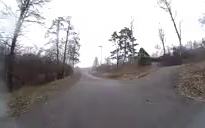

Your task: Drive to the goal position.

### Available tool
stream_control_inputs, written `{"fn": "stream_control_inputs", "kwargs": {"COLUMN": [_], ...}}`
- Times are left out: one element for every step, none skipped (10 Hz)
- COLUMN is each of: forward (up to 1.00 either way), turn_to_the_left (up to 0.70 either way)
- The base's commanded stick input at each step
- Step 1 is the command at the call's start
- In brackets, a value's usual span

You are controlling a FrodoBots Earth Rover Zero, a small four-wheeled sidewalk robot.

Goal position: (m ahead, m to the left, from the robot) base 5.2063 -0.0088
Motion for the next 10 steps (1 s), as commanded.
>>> {"fn": "stream_control_inputs", "kwargs": {"forward": [0.7, 0.7, 0.7, 0.7, 0.7, 0.7, 0.7, 0.7, 0.7, 0.7], "turn_to_the_left": [0.0, 0.0, 0.0, 0.0, 0.0, 0.17, 0.33, 0.17, 0.0, 0.0]}}
